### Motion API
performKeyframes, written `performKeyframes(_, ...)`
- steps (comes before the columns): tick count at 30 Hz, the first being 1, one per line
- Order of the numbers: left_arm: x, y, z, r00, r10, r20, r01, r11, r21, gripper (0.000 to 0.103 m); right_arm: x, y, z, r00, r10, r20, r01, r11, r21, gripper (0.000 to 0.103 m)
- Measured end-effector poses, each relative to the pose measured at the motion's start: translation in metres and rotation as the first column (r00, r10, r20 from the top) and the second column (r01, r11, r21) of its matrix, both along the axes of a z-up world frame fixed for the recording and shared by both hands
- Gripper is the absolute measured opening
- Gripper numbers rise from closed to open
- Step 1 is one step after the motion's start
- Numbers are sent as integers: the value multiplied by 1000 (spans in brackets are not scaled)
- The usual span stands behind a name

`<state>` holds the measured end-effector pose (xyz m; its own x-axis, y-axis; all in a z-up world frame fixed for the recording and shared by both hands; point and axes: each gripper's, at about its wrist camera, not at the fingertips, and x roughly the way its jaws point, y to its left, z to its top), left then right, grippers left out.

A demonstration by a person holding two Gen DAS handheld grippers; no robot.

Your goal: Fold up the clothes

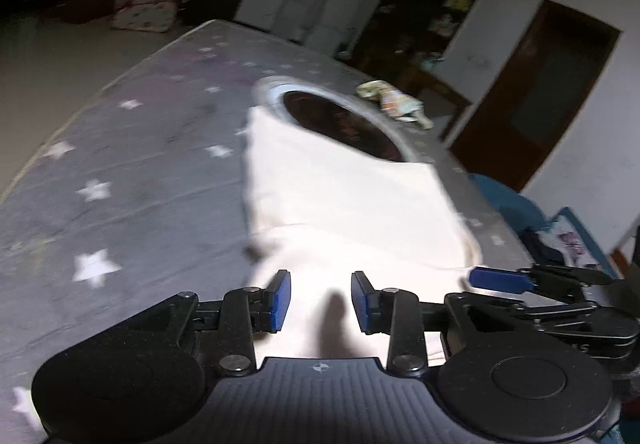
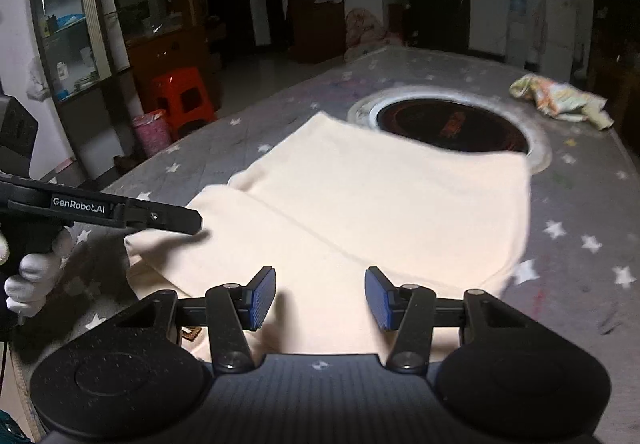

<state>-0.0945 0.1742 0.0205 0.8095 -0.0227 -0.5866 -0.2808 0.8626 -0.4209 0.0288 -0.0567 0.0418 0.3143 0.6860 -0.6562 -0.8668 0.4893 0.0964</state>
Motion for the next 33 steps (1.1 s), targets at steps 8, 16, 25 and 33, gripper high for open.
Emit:
performKeyframes(8,11,3,19,997,-48,57,49,999,-10,33,3,7,-9,1000,5,-11,-5,1000,-20,49)
performKeyframes(16,47,9,1,997,-72,21,72,997,11,20,11,9,-13,1000,-5,-25,5,1000,-22,49)
performKeyframes(25,31,4,9,993,-108,53,103,992,77,20,4,-4,-7,1000,17,9,-17,998,-57,49)
performKeyframes(33,34,5,-1,993,-121,19,118,989,85,20,-13,-12,-6,997,51,65,-46,996,-80,50)
